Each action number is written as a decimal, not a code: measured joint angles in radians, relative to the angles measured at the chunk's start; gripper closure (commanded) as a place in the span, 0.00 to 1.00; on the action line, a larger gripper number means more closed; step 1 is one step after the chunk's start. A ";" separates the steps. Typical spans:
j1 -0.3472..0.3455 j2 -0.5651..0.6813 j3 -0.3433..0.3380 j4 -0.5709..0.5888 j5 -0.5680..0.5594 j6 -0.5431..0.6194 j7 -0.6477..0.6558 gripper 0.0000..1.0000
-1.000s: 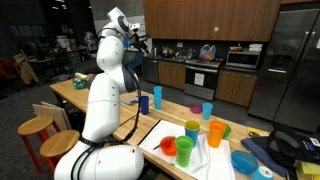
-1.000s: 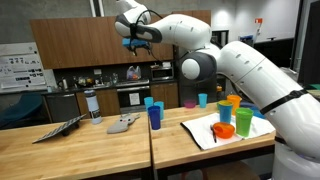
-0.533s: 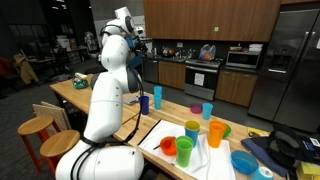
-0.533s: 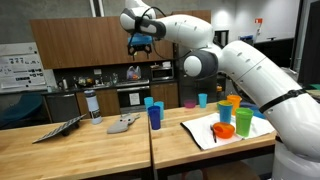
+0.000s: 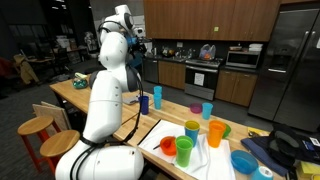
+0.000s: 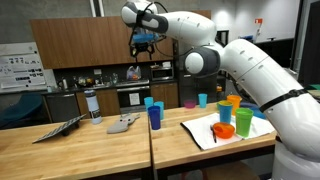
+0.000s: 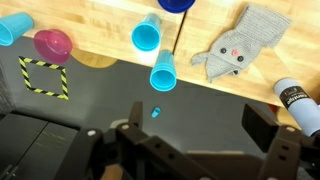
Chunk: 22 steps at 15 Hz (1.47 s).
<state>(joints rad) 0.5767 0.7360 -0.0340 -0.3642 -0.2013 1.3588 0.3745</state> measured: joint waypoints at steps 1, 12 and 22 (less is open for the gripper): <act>0.003 -0.005 0.000 0.000 -0.001 -0.019 -0.003 0.00; 0.014 -0.052 -0.020 -0.004 -0.041 -0.123 0.012 0.00; -0.057 -0.008 -0.060 -0.007 -0.060 -0.123 0.113 0.00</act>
<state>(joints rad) 0.5198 0.7280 -0.0939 -0.3707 -0.2616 1.2360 0.4874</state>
